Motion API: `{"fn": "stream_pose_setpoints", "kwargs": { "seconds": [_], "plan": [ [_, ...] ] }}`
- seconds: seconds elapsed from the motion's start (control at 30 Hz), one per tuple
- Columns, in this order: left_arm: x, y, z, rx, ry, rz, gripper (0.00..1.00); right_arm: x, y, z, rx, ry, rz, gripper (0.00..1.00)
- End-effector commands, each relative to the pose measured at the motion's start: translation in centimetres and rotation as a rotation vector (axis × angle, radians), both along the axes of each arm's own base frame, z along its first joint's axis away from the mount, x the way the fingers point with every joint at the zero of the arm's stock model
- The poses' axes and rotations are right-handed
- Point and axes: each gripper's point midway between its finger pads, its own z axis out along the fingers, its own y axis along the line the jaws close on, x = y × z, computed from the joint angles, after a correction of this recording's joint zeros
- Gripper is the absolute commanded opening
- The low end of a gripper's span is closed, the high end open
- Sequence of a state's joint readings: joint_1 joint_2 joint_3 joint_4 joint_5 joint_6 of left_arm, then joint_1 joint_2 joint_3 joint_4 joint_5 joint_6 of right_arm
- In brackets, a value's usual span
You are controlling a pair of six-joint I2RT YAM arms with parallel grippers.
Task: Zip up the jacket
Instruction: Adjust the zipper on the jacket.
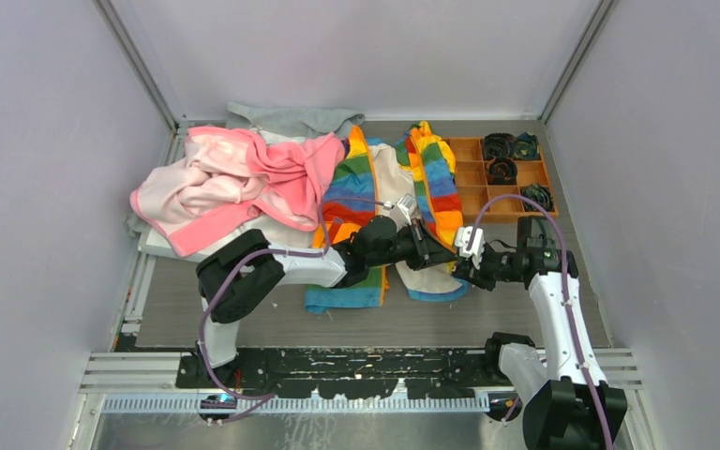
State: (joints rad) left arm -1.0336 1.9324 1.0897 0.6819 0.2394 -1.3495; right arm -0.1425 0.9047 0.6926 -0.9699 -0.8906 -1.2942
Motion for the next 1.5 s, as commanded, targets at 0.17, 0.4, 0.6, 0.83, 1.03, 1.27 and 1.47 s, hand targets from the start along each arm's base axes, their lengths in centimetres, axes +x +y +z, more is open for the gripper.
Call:
{"fn": "stream_pose_setpoints", "kwargs": {
  "seconds": [0.17, 0.4, 0.6, 0.83, 1.03, 1.27, 1.47],
  "plan": [
    [0.3, 0.6, 4.1, -0.08, -0.081, 0.001, 0.0, 1.3, -0.4, 2.1, 0.005, -0.076, -0.033, 0.16],
    [0.3, 0.6, 4.0, -0.076, -0.08, -0.002, 0.0, 0.9, -0.2, 2.1, 0.015, -0.073, -0.011, 0.16],
    [0.3, 0.4, 3.7, -0.073, -0.078, -0.009, 0.0, 0.8, 0.0, 2.3, 0.027, -0.073, -0.006, 0.16],
    [0.3, 0.4, 3.3, -0.068, -0.075, -0.011, 0.0, 0.9, -0.1, 2.5, 0.031, -0.078, -0.012, 0.15],
    [0.6, 0.4, 2.7, -0.049, -0.086, -0.009, 0.0, -0.3, 0.1, 2.0, 0.009, -0.085, 0.054, 0.04],
    [1.6, 0.6, 1.8, -0.018, -0.135, -0.003, 0.0, -1.9, 0.0, 0.8, -0.046, -0.094, 0.146, 0.01],
    [1.6, 0.3, 1.2, -0.009, -0.165, -0.018, 0.0, -2.0, -0.1, 0.4, -0.053, -0.091, 0.149, 0.01]
  ]
}}
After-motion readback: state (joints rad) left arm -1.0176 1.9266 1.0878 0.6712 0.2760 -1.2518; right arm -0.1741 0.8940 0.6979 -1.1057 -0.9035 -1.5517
